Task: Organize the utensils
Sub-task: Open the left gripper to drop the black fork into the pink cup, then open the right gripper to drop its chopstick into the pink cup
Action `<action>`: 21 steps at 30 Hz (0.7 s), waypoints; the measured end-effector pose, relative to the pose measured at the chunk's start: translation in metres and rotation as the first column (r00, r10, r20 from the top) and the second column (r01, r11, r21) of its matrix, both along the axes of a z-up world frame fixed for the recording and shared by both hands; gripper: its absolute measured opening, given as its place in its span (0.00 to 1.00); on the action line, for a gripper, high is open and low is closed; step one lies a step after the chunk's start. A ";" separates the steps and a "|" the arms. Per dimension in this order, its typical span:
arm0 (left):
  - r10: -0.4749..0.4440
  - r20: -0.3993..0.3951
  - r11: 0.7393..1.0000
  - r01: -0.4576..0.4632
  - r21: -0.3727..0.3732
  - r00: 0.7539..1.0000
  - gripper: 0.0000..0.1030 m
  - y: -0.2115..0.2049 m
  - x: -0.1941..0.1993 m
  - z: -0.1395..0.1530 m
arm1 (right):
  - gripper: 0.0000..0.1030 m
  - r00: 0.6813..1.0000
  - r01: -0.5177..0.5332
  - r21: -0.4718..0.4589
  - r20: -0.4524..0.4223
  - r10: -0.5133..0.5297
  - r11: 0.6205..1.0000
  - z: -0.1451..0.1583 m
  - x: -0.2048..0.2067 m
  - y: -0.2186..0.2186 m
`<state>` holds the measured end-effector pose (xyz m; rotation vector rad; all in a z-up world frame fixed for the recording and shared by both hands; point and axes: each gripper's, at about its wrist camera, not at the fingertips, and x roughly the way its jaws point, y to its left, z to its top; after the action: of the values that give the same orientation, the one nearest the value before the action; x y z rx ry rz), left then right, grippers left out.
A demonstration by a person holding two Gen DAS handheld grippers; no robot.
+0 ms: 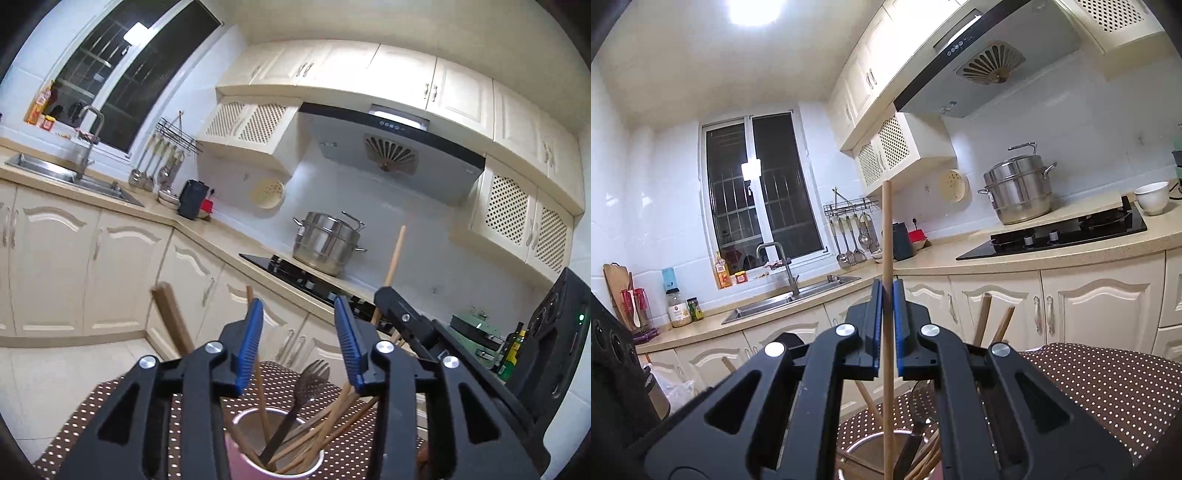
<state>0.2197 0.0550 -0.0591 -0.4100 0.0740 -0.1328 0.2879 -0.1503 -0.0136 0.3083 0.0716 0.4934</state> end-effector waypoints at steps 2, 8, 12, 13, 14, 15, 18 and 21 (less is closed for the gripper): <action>0.031 -0.001 0.999 -0.031 0.037 1.000 0.42 0.000 -0.005 0.003 | 0.06 1.000 0.001 -0.003 -0.004 -0.001 1.000 -0.001 -0.002 0.000; 0.087 -0.005 0.988 -0.085 0.130 0.996 0.45 0.001 -0.019 0.010 | 0.06 1.000 0.001 -0.021 -0.029 -0.001 1.000 -0.005 -0.007 0.003; 0.093 -0.026 0.985 -0.088 0.149 0.995 0.52 0.006 -0.024 0.012 | 0.06 0.999 -0.002 -0.043 -0.049 0.000 0.999 -0.010 -0.009 0.007; 0.098 -0.032 0.983 -0.092 0.158 0.995 0.53 0.008 -0.026 0.012 | 0.06 0.999 -0.004 -0.050 -0.053 0.001 0.999 -0.012 -0.011 0.008; 0.099 -0.034 0.982 -0.092 0.163 0.995 0.53 0.010 -0.027 0.013 | 0.06 0.998 -0.004 -0.055 -0.055 0.001 0.999 -0.013 -0.012 0.009; 0.101 -0.037 0.981 -0.093 0.169 0.994 0.54 0.011 -0.028 0.012 | 0.06 0.998 -0.002 -0.062 -0.058 -0.002 0.998 -0.015 -0.013 0.010; 0.106 -0.051 0.977 -0.094 0.192 0.993 0.59 0.013 -0.031 0.012 | 0.06 0.997 -0.003 -0.082 -0.073 -0.003 0.997 -0.019 -0.016 0.014; 0.123 -0.058 0.972 -0.108 0.208 0.991 0.61 0.016 -0.035 0.014 | 0.06 0.996 -0.006 -0.106 -0.093 -0.004 0.994 -0.026 -0.018 0.017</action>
<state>0.1845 0.0706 -0.0456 -0.2129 0.1322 0.0047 0.2700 -0.1332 -0.0391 0.2272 0.1882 0.4747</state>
